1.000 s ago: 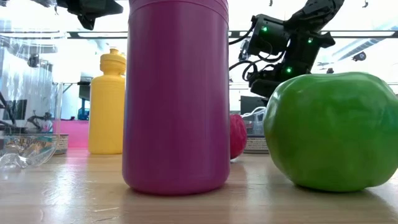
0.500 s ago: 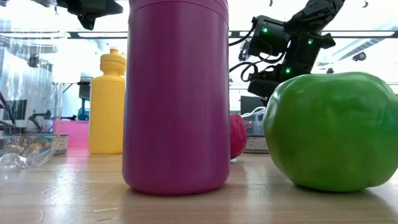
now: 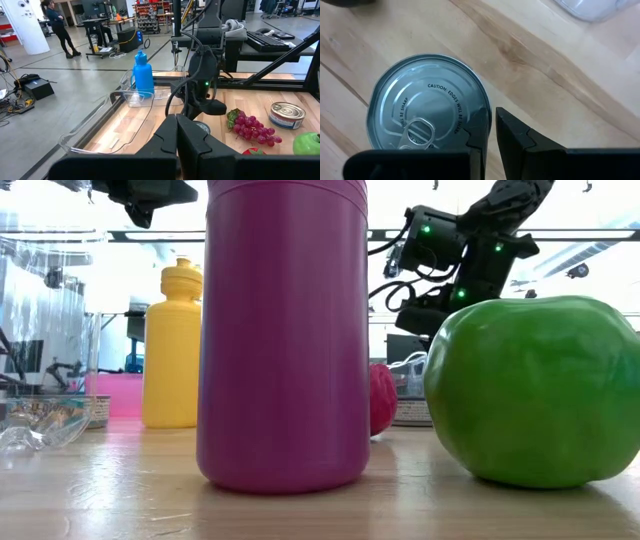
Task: Pick & Place Food Item
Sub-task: Put the dark blue tuna can into the left transparent bin
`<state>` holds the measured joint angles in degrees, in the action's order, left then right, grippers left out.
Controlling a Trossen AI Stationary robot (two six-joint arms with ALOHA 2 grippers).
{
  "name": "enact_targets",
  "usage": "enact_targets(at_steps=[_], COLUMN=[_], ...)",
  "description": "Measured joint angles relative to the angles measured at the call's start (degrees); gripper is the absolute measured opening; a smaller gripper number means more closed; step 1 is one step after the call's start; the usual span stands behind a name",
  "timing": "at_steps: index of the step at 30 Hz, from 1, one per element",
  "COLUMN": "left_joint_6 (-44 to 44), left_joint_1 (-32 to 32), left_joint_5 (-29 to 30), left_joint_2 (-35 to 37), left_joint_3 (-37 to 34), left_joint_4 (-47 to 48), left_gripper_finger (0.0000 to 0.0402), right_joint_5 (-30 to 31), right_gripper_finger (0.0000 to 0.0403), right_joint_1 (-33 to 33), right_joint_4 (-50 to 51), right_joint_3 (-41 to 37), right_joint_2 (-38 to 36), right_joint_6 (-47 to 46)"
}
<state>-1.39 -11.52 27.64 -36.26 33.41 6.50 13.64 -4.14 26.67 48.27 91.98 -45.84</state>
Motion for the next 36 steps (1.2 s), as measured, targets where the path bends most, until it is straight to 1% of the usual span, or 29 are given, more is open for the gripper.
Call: enact_targets(at_steps=[3, 12, 17, 23, 29, 31, 36], left_joint_6=[0.00, 0.15, 0.15, 0.37, 0.37, 0.38, 0.39], left_joint_1=[0.01, 0.01, -0.01, 0.00, 0.01, 0.00, -0.01], left_joint_5=[0.00, -0.02, -0.02, -0.02, -0.02, -0.02, -0.02], left_joint_2=[0.01, -0.01, 0.00, 0.00, -0.01, -0.01, -0.01], left_joint_3=[0.00, 0.00, 0.00, 0.00, 0.00, 0.00, 0.00], left_joint_4=[0.00, 0.00, 0.00, -0.01, 0.00, 0.00, -0.02], left_gripper_finger=[0.0001, 0.0001, 0.0001, 0.0001, 0.0001, 0.0001, 0.0001], right_joint_5=[-1.27, -1.31, -2.04, -2.99, -2.77, -2.77, -4.64], right_gripper_finger=[0.0031, 0.0031, 0.0031, 0.0031, 0.0031, 0.0031, 0.0031], right_joint_1=[0.19, 0.44, 0.47, 0.55, 0.52, 0.53, 0.52], right_joint_4=[0.03, -0.17, 0.11, 0.05, -0.31, -0.34, -0.34], right_joint_3=[0.00, -0.07, 0.64, 2.10, 3.26, 3.37, 3.34], right_joint_2=[0.00, -0.51, -0.50, -0.35, -0.39, -0.42, -0.48], right_joint_6=[-0.50, 0.81, -3.46, -12.02, -15.92, -15.83, -16.54])
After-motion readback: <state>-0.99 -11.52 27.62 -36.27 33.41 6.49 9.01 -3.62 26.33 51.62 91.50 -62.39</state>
